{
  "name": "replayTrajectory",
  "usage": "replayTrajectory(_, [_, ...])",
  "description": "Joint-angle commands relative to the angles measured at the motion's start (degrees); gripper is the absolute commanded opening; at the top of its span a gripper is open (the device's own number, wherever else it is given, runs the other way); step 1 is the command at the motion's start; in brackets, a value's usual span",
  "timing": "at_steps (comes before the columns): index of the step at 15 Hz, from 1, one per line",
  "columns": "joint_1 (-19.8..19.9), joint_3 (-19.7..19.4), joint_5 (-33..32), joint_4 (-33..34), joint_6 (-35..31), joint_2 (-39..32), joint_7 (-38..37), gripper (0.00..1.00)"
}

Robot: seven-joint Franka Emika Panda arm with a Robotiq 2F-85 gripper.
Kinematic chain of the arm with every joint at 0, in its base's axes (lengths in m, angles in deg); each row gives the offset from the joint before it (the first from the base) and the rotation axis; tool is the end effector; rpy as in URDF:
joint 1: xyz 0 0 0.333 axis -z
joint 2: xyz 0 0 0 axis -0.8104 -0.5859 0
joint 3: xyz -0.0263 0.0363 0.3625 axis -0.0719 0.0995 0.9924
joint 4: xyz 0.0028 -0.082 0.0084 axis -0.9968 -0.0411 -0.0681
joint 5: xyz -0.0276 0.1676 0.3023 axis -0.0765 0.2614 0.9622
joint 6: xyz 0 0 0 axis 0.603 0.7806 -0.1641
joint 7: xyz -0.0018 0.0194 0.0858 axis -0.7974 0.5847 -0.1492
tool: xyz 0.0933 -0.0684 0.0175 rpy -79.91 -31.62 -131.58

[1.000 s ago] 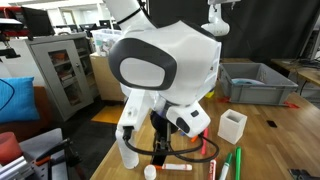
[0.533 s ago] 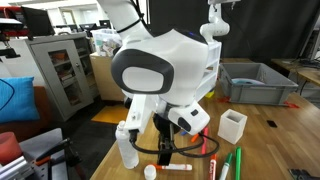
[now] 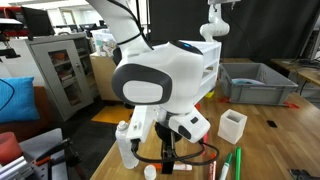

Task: Put the orange marker inside the white box on the right

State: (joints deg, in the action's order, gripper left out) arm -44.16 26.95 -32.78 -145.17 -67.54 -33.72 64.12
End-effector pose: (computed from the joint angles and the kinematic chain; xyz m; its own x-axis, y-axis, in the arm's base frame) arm 0.4629 -0.1493 0.1987 0.7903 -0.5933 -0.1533 -0.6047 -0.7955 -0.0389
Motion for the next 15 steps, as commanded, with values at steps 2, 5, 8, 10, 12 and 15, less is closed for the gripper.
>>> replayTrajectory(2, [-0.31, 0.2, -0.56, -0.84, -3.06, -0.12, -3.2, 1.0])
replayTrajectory(5, [-0.67, 0.36, -0.08, -1.31, -3.5, -0.19, -5.5, 1.0])
replayTrajectory(8, [-1.45, 0.4, 0.29, -1.84, -4.07, -0.5, -8.41, 1.0])
replayTrajectory(10, [-2.45, -0.07, 0.13, -2.25, -5.18, -0.78, -10.97, 1.0])
replayTrajectory(12, [-3.31, -0.48, 0.15, -2.73, -7.4, -1.23, -13.47, 1.0])
replayTrajectory(15, [-4.96, -1.58, -0.66, -3.57, -11.11, -1.57, -16.37, 1.0])
